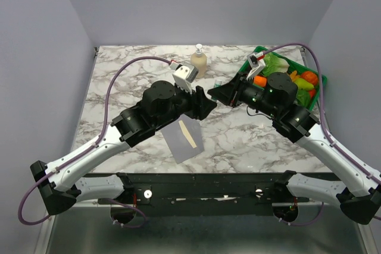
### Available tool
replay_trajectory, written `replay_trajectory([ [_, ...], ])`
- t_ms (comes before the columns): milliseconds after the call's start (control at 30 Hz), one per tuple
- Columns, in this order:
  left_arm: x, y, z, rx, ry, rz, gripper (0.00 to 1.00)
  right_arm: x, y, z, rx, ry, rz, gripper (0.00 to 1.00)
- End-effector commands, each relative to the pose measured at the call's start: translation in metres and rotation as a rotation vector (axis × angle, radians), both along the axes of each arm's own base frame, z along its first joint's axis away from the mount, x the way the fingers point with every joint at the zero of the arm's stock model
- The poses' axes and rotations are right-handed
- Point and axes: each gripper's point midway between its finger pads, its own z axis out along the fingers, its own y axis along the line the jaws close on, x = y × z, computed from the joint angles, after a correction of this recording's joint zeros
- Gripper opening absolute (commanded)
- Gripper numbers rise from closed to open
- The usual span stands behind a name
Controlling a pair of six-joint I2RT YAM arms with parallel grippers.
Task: Place the letter into the envelope and seal it
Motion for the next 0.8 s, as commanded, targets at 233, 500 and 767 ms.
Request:
replay_trajectory([
  [233, 0.001, -0.007, 0.01, 0.004, -0.022, -0.022, 0.56, -0.006, 0.004, 0.009, 0.022, -0.009, 0.036, 0.0],
  [500, 0.002, -0.011, 0.008, 0.012, -0.018, -0.032, 0.29, -0.005, 0.003, 0.008, 0.018, -0.012, 0.035, 0.0],
  [767, -0.012, -0.018, -0.001, 0.026, 0.001, -0.124, 0.0, 0.003, -0.008, 0.019, 0.016, -0.056, -0.038, 0.0],
])
